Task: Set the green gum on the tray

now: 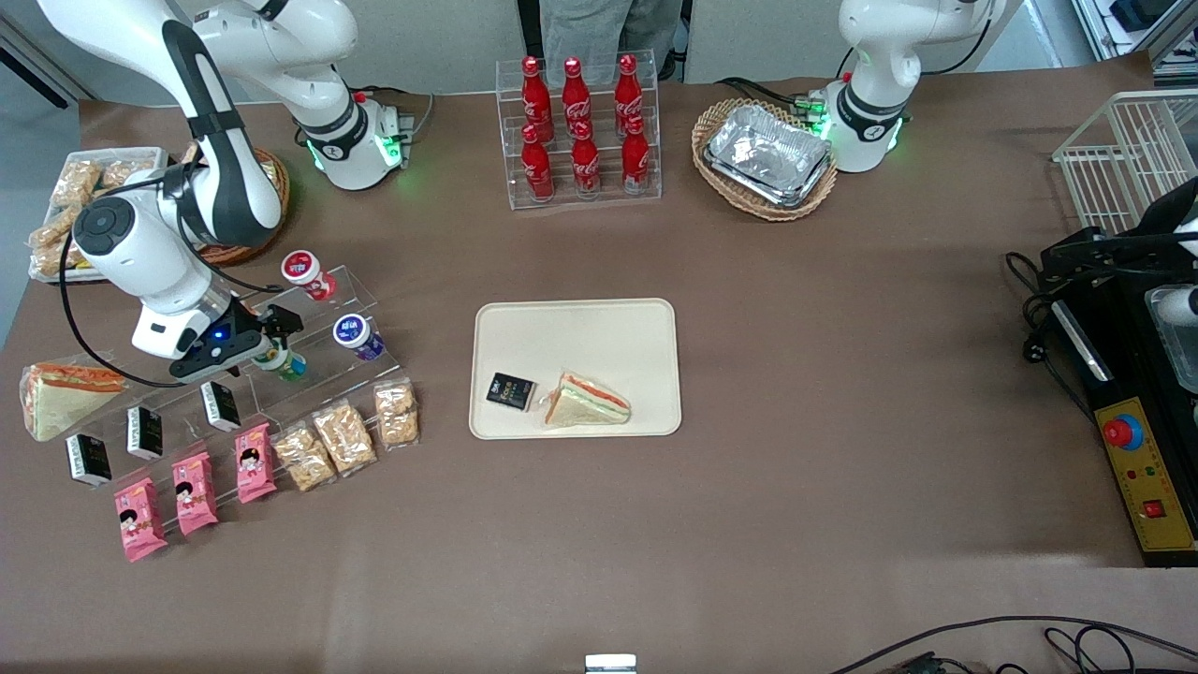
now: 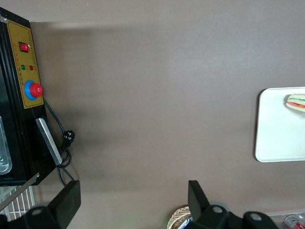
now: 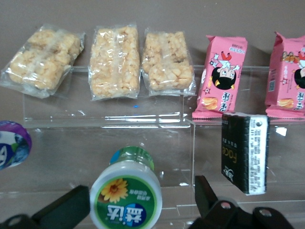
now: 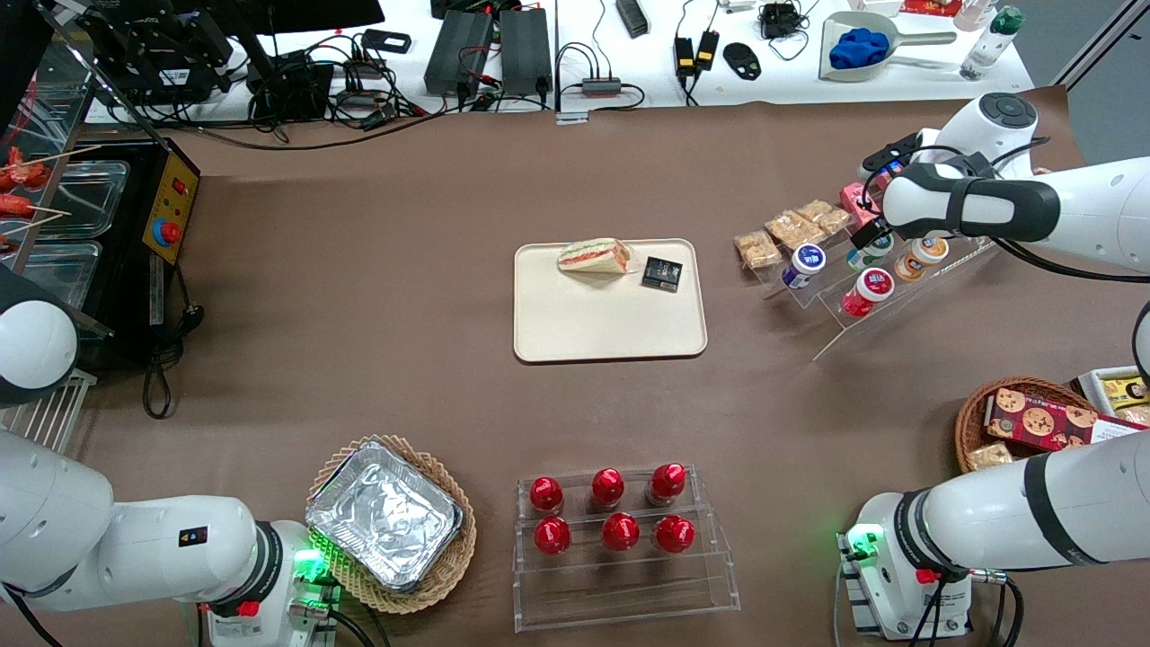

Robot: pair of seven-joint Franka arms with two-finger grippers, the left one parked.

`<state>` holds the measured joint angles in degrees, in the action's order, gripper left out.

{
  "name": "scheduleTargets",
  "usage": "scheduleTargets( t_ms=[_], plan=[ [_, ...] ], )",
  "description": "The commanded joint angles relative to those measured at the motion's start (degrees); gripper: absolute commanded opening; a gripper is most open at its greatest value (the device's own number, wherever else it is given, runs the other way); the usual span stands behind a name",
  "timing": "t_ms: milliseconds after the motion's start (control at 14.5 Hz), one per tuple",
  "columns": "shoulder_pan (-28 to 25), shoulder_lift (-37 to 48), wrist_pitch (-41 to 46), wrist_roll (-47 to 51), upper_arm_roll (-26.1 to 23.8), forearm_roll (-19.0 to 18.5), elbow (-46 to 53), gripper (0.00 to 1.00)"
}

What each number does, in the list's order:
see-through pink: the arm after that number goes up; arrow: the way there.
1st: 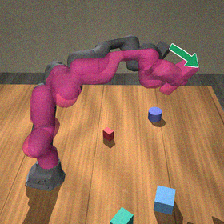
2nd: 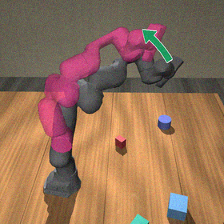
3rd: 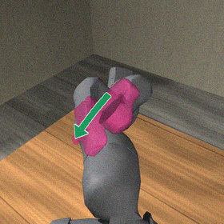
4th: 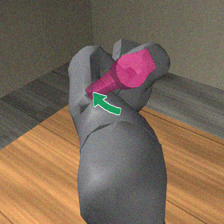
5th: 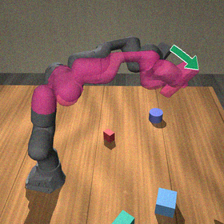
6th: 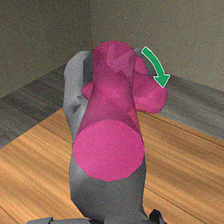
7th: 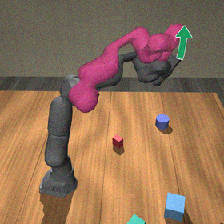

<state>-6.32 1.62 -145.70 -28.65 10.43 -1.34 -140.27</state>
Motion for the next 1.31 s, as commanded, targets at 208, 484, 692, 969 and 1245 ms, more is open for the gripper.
scheduleTargets(
  t_ms=[208, 484, 692, 969, 1245],
  plan=[
    [-0.19, 2.86, 19.8, -0.79, 0.21, -0.06, 12.19, 1.0],
    [-0.19, 3.04, 25.91, -0.79, 0.12, 1.33, 16.26, 1.0],
    [-0.27, 2.78, 22.67, -0.79, 0.21, 2.13, 13.55, 1.0],
    [-0.36, 1.46, 12.47, -0.62, 0.12, 2.13, 6.86, 1.0],
    [-1.15, 1.02, 7.47, -0.35, 0.03, 2.13, 2.83, 1.0]
  ],
)
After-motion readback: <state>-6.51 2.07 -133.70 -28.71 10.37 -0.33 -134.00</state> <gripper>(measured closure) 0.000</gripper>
